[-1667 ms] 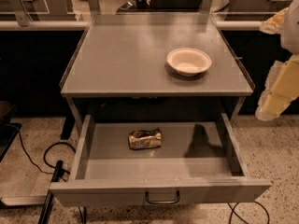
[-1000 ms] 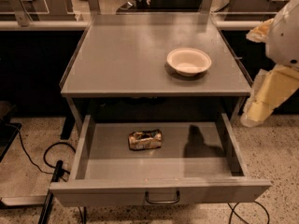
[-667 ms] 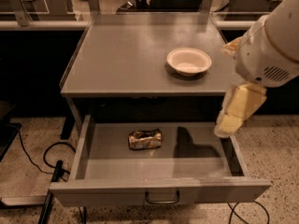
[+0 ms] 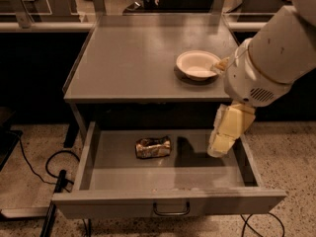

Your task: Pick orange can from top drawer and place on counter

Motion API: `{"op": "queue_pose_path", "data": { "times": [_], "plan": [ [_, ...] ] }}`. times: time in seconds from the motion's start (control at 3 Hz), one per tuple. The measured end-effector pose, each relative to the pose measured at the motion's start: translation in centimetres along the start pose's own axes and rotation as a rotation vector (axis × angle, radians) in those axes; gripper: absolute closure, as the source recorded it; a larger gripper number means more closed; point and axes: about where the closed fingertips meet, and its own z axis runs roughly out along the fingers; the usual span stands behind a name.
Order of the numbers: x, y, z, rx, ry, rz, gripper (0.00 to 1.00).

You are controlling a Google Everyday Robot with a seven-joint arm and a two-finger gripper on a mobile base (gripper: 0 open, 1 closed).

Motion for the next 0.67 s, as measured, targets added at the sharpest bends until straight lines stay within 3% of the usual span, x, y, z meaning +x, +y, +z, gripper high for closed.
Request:
{"op": "queue_pose_path", "data": {
  "times": [0.33,0.67],
  "plan": [
    [-0.3,0.4,0.4,-0.007,-0.009,-0.013,0.00],
    [-1.5,1.4,3.9,-0.040,-0.028,-0.041,0.00]
  ]
}}
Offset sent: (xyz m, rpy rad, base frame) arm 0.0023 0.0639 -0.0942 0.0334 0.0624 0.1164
